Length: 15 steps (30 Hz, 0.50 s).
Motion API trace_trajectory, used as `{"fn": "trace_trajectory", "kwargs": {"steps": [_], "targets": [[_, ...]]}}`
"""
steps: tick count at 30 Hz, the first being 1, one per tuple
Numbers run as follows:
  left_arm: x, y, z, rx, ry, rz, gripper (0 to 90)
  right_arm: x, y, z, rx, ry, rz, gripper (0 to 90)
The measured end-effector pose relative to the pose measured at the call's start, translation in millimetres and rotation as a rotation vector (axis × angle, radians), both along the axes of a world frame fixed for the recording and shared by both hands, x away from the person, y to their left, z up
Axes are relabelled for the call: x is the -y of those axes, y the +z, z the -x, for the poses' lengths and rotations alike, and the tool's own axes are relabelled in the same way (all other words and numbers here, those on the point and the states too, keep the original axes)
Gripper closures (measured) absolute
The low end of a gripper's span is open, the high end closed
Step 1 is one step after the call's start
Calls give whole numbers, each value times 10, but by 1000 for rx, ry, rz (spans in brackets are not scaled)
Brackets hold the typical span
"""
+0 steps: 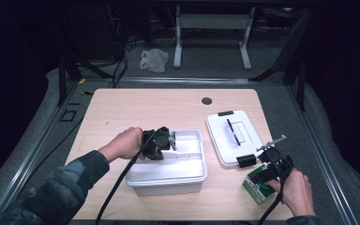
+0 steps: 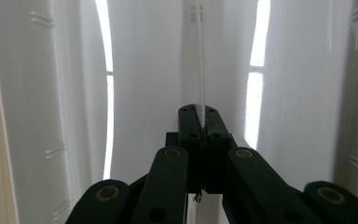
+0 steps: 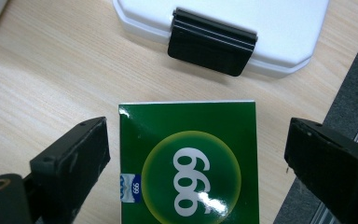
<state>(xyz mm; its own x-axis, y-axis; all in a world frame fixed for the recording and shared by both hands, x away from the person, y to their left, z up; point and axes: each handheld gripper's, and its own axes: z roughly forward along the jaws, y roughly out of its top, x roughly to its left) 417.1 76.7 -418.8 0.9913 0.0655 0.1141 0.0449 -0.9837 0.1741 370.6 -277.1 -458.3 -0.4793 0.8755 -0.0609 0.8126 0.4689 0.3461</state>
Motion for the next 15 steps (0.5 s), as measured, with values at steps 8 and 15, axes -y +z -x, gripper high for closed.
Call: {"fn": "trace_trajectory", "kwargs": {"steps": [8,15], "targets": [[120,-5,63,8,-41,15,892,-19,2,3,0,2,-6,64],[130,-10,90,9,-49,45,890,-33,46,-25,9,-5,-10,63]]}}
